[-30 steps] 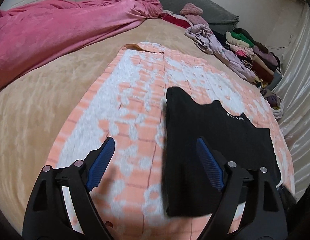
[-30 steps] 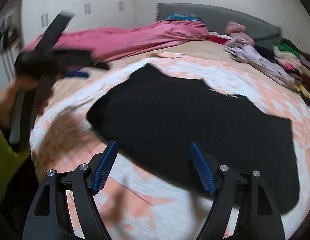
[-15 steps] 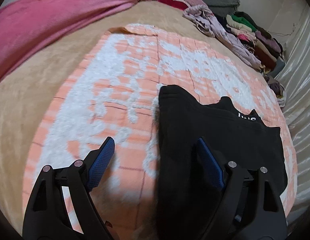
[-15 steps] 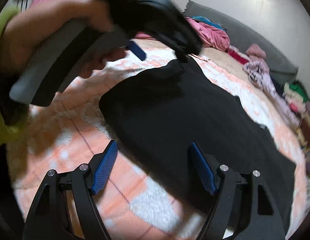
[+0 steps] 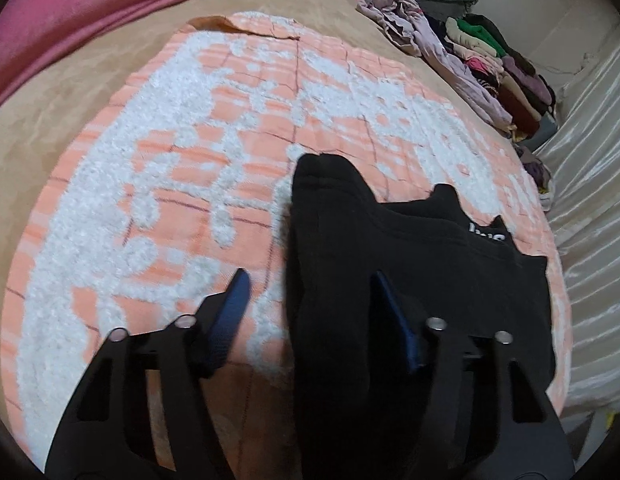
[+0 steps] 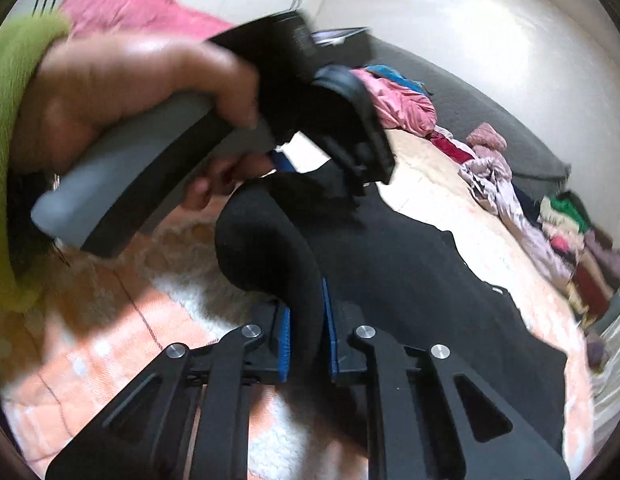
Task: Fold small clothes
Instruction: 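Grasp the black sweatshirt end with the right gripper, then lift the sweatshirt end with the right gripper and fold it over the bundle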
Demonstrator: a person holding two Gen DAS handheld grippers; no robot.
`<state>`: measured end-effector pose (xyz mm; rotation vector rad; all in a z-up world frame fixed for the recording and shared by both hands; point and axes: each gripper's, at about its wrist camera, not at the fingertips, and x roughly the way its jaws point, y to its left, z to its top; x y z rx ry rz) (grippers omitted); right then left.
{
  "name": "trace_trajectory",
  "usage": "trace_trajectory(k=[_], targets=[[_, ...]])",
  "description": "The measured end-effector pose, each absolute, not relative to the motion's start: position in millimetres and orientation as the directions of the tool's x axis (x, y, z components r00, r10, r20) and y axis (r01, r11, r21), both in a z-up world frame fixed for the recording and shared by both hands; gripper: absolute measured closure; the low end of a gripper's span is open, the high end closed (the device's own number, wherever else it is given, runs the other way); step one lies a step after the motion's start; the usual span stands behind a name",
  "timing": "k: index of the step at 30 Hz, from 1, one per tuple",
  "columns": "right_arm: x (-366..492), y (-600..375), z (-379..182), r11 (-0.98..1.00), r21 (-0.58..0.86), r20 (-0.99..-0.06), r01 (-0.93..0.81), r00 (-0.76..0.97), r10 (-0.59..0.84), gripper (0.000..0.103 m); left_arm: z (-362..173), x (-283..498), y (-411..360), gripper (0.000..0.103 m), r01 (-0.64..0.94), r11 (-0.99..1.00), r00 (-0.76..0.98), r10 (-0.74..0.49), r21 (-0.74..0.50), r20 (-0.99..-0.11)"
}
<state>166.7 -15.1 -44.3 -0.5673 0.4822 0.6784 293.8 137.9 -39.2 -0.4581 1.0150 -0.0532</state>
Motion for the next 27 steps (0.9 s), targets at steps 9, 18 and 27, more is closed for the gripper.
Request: trace_trajectory(k=[9,18,27], targets=[[157.6,-70.6,-4.2,0.738,-0.129,-0.473,-0.662,0.695,0.541,0.095,7.3,283.5,93.3,0.092,-0.114,0.906,0.573,-0.276,-0.409,-0.772],[169.1,-155.8,22.8,0.791,0.140,-0.388,-0.595,0.702,0.597,0.096,70.2,283.1,25.1,0.093,-0.056,0.922,0.632,-0.264,-0.382,-0.729],[163.3,-228.2,21.2,0.814,0.309,-0.344,-0.493,0.740,0.579,0.097,94.5,296.1,-67.2,0.093,0.034,0.951,0.619,-0.260,-0.306,-0.741]])
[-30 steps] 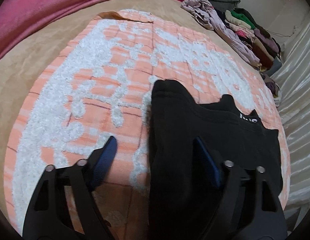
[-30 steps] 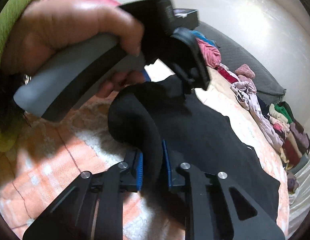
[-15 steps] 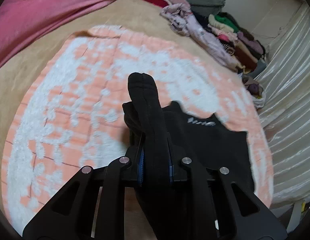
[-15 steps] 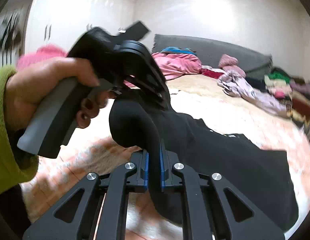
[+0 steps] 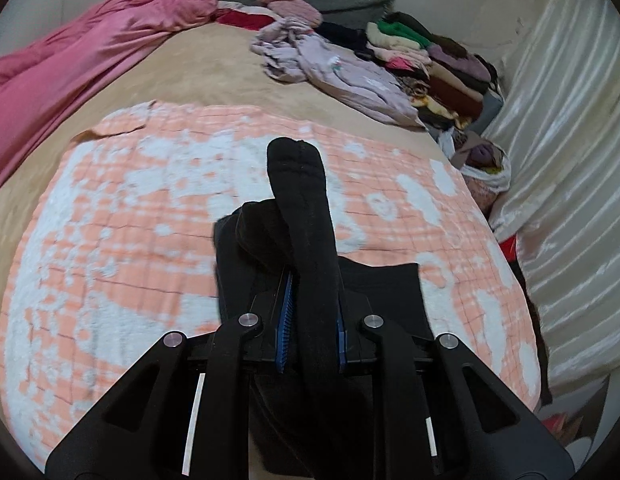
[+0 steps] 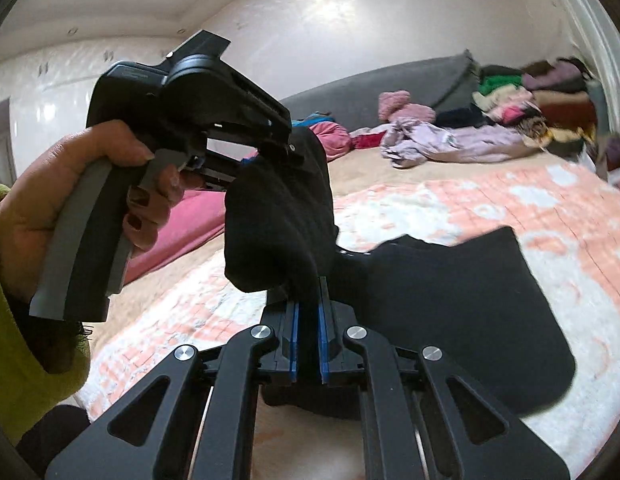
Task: Fold small clothes
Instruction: 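Lift the sweatshirt end with the right gripper and fold it over the bundle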
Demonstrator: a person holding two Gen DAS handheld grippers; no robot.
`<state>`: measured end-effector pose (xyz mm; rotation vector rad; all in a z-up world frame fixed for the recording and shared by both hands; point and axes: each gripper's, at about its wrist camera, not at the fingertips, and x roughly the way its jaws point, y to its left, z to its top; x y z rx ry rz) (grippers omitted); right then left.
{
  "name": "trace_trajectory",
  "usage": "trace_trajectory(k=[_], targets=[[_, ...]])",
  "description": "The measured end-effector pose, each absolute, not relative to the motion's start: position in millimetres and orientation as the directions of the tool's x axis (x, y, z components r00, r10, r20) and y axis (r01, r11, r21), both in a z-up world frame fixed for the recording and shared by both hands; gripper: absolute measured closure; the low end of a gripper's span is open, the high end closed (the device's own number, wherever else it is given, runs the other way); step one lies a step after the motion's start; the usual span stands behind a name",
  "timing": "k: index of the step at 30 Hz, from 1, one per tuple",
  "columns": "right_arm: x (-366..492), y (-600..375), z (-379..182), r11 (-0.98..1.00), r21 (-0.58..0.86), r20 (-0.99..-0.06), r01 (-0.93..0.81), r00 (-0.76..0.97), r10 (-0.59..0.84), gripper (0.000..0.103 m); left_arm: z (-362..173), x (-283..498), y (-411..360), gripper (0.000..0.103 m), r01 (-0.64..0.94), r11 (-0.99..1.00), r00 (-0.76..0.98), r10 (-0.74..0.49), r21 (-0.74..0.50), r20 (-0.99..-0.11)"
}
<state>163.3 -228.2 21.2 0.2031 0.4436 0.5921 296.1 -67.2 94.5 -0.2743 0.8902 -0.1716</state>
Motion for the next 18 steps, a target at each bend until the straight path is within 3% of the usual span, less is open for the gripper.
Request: trace_trajectory(k=[18], targets=[[155.0,-322.8,-16.0,0.815,0.475,-0.390,-0.332,0.751,0.533,0.097,55.6,324.5,-196.6,0.093,0.127,0.971,0.524,-0.240,-0.203,-0.817]])
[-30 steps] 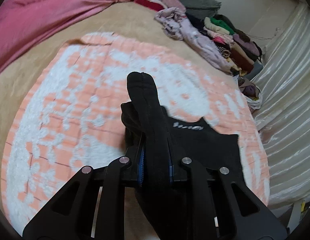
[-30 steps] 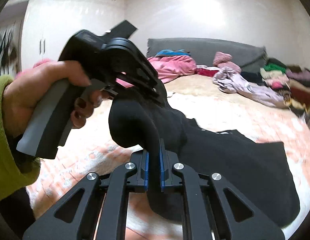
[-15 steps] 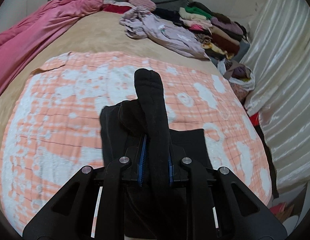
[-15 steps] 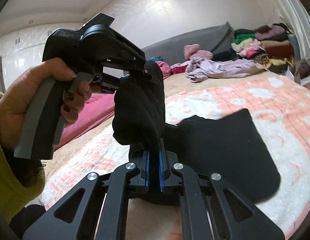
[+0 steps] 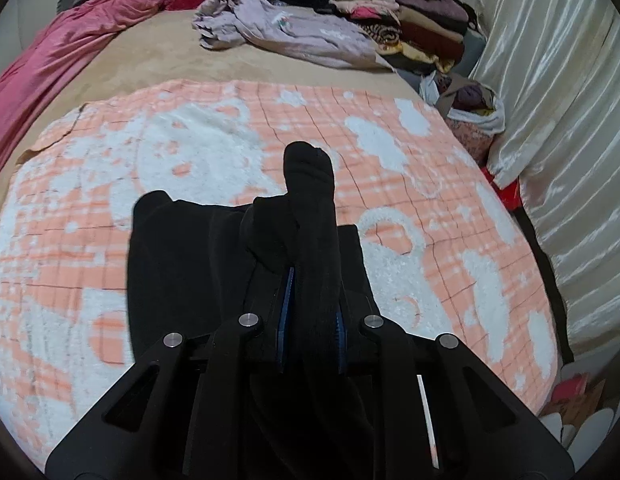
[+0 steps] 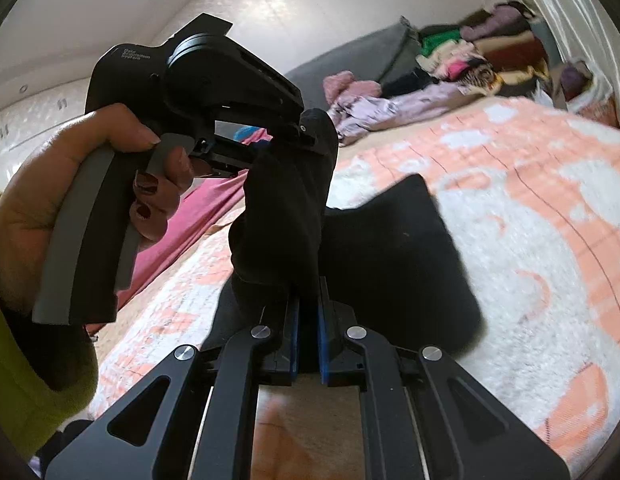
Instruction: Fold small clothes
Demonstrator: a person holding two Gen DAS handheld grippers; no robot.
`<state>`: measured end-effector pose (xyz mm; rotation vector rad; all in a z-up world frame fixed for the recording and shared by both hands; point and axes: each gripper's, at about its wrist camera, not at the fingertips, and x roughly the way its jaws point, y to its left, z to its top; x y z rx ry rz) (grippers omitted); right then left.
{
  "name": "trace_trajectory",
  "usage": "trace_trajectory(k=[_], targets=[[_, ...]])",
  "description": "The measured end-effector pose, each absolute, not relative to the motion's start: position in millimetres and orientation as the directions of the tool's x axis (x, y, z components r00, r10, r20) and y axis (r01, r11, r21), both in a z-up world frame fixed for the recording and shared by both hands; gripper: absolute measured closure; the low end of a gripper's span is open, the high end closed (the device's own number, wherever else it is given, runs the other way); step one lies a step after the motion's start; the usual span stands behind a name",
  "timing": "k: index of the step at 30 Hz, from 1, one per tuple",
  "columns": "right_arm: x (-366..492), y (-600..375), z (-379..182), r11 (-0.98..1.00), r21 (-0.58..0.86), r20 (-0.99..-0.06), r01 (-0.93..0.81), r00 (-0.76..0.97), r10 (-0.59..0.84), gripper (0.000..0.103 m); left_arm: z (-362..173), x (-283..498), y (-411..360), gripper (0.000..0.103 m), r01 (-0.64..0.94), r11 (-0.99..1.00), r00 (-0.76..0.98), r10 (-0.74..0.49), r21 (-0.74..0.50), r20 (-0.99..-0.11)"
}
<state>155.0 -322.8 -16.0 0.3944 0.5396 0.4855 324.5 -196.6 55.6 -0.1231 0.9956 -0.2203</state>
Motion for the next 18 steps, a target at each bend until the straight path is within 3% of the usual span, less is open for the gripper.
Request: trace_trajectory(k=[3,5,6,7,12,18], targets=[[158.5,-329.6,-22.4,0.817,0.491,-0.411,-0.303,0.746,0.524,0.097,47.2,327.5,-210.7,0.090,0.139,0.974,0.523,-0.224,-0.176,-0.822],[162.2,-330.6,-24.9,0.821,0.492,-0.423,-0.290,0.745,0.516,0.097,42.2,328.7,-214.8,0.076,0.151,0.968,0.521,-0.250,-0.200,-0.816],[162.9,-331.5,-26.0,0.824,0.491,-0.430,-0.282,0.744,0.511,0.097,39.8,328.6,-216.4,0.060,0.160,0.963,0.514,-0.269,-0.217,-0.815],[162.9,-333.1,-28.2,0.828,0.491,-0.440,-0.271,0.743,0.504,0.097,37.6,327.4,-216.1,0.057,0.174,0.957,0.507,-0.290,-0.233,-0.812],[160.4,-344.1,-41.3,0.842,0.494,-0.499,-0.219,0.721,0.480,0.093,42.9,300.2,-183.4,0.057,0.172,0.943,0.568,-0.331,-0.285,-0.754],[146.2,-378.0,-48.6,0.859,0.495,-0.543,-0.130,0.725,0.423,0.087,28.6,259.8,-118.1,0.057,0.042,0.981,0.666,-0.169,-0.189,-0.727]])
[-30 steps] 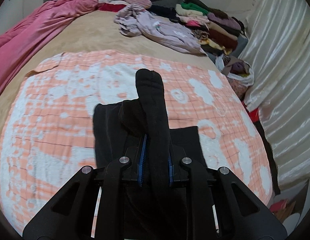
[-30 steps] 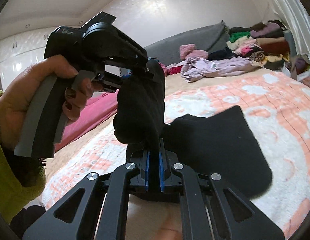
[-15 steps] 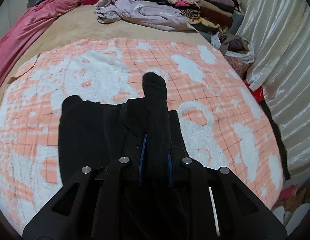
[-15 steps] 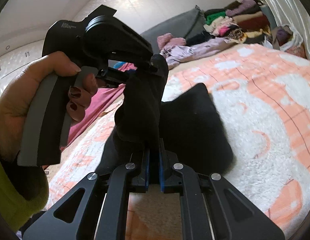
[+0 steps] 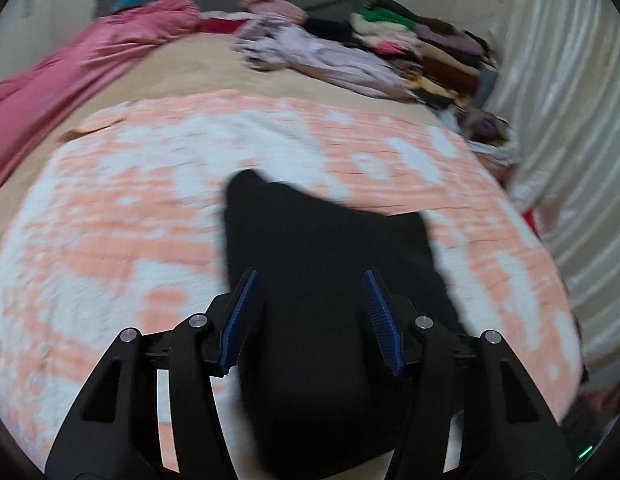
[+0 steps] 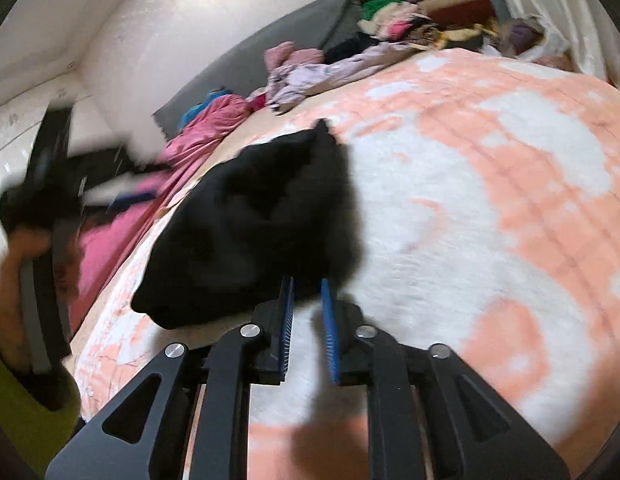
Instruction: Fold small clothes
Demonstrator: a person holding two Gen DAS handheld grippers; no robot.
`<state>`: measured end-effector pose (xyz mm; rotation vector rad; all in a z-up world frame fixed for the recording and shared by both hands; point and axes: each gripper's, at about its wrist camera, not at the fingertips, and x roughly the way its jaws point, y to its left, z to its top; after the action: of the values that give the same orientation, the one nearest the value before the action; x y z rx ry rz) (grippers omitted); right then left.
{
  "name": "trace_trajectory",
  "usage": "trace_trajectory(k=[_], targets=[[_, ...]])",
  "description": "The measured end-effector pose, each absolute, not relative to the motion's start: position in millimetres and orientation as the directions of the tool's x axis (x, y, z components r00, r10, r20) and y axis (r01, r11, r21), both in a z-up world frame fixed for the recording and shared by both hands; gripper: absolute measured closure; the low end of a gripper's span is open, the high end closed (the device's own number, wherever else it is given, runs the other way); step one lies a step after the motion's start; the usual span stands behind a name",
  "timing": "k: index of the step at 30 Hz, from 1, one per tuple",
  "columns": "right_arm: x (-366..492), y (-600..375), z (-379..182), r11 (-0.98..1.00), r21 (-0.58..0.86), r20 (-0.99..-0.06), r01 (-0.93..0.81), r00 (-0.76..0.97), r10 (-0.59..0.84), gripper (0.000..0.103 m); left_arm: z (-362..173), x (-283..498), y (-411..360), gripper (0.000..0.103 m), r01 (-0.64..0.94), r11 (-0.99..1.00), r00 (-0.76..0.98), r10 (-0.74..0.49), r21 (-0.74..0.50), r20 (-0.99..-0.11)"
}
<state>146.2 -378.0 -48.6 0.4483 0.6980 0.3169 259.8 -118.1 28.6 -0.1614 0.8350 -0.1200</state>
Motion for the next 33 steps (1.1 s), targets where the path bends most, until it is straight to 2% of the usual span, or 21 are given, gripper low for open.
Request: trace_trajectory(k=[3,6,8,11,14,18,21,24,26,29,33], targets=[[140.3,-392.9,-32.2,0.880,0.462,-0.521,-0.113,0.768,0.372,0.087,5.7,249.4,-109.7,0.057,0.035,0.988,0.656,-0.137,-0.151,-0.742],[157.4,-393.1,-4.4,0.876,0.453,-0.489,-0.168,0.775,0.401,0.083,-21.2,244.9,-118.9,0.058,0.047,0.992,0.642,-0.118,-0.114,-0.758],[181.1,-382.9,8.8,0.864,0.450,-0.508,-0.227,0.730,0.457,0.068,-23.7,240.4,-125.4,0.059,0.056,0.994,0.664,-0.105,-0.091,-0.740],[215.1,-363.7,18.2,0.854,0.441,-0.538,-0.276,0.680,0.498,0.068,-20.9,237.6,-119.8,0.059,0.068,0.991,0.664,-0.133,-0.117,-0.736],[256.9,-338.4,13.7,0.874,0.392,-0.623,-0.285,0.617,0.481,0.068,-20.4,233.7,-110.7,0.059,0.077,0.983,0.654,-0.176,-0.167,-0.736],[302.7,-336.5,-10.0,0.839,0.508,-0.667,-0.193,0.527,0.526,0.065,-18.4,227.7,-110.9,0.057,0.093,0.982,0.659,-0.184,-0.163,-0.729],[312.5,-333.5,-15.4,0.817,0.545,-0.661,-0.189,0.503,0.557,0.065,-16.2,224.5,-114.1,0.057,0.111,0.985,0.667,-0.173,-0.133,-0.725],[312.3,-327.9,-13.3,0.821,0.529,-0.663,-0.216,0.499,0.558,0.071,-15.9,224.4,-113.1,0.057,0.114,0.984,0.667,-0.179,-0.138,-0.724],[314.5,-323.7,-11.7,0.826,0.512,-0.665,-0.237,0.500,0.555,0.082,-16.0,225.0,-112.4,0.056,0.114,0.983,0.666,-0.183,-0.144,-0.723],[312.6,-323.7,-7.9,0.823,0.503,-0.648,-0.262,0.516,0.560,0.090,-16.3,225.7,-110.1,0.056,0.107,0.981,0.663,-0.190,-0.159,-0.724],[299.8,-325.3,12.0,0.844,0.425,-0.615,-0.328,0.579,0.535,0.093,-13.0,223.7,-110.6,0.056,0.117,0.978,0.663,-0.208,-0.175,-0.719]])
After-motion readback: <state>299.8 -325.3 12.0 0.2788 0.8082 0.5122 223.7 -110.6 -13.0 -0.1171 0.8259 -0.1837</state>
